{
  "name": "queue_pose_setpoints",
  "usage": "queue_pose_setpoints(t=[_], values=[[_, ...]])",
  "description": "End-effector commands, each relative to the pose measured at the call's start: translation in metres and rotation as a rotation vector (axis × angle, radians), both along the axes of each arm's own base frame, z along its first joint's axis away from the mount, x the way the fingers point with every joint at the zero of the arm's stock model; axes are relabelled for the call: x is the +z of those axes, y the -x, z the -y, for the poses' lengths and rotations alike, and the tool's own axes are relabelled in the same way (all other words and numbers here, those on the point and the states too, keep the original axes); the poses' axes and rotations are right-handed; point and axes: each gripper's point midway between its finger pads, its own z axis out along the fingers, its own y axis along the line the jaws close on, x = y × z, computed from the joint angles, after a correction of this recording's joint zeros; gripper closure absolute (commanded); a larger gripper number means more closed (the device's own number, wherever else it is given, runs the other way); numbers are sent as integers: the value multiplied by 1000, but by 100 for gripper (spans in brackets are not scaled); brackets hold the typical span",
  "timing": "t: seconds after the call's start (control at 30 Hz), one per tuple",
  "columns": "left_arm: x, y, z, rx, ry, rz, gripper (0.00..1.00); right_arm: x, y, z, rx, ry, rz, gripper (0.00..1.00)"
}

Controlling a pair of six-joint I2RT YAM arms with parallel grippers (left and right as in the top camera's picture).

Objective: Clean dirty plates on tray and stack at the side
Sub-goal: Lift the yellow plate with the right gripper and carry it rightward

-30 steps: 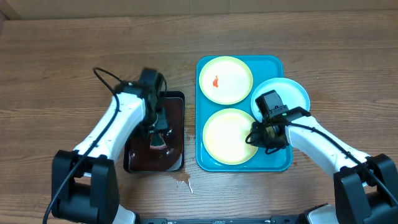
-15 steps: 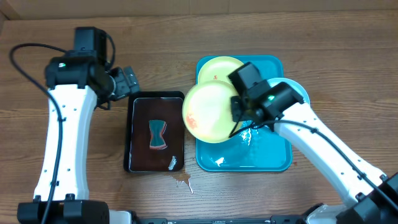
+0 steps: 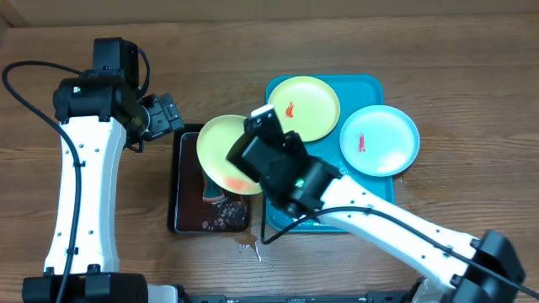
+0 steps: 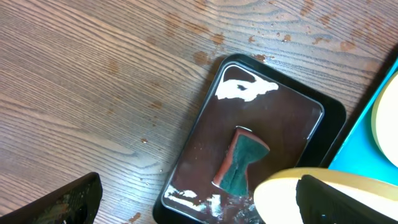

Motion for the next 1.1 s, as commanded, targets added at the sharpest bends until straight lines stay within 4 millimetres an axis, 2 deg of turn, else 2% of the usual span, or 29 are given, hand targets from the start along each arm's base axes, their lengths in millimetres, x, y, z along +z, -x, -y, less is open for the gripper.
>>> queue_pose_setpoints(t=[0.0,0.4,0.53,1.07], values=[[4,-3,-4,-10,-24,11,0,24,-6,-1,-53,50,150,96],[4,-3,-4,-11,-24,11,0,59,21,-16,-62,135,377,96],[4,-3,-4,-11,-24,11,0,60,28,-21,-45,135,386,96],[4,-3,-4,-10,-24,12,0,60,28,-22,-44,135,386,96]])
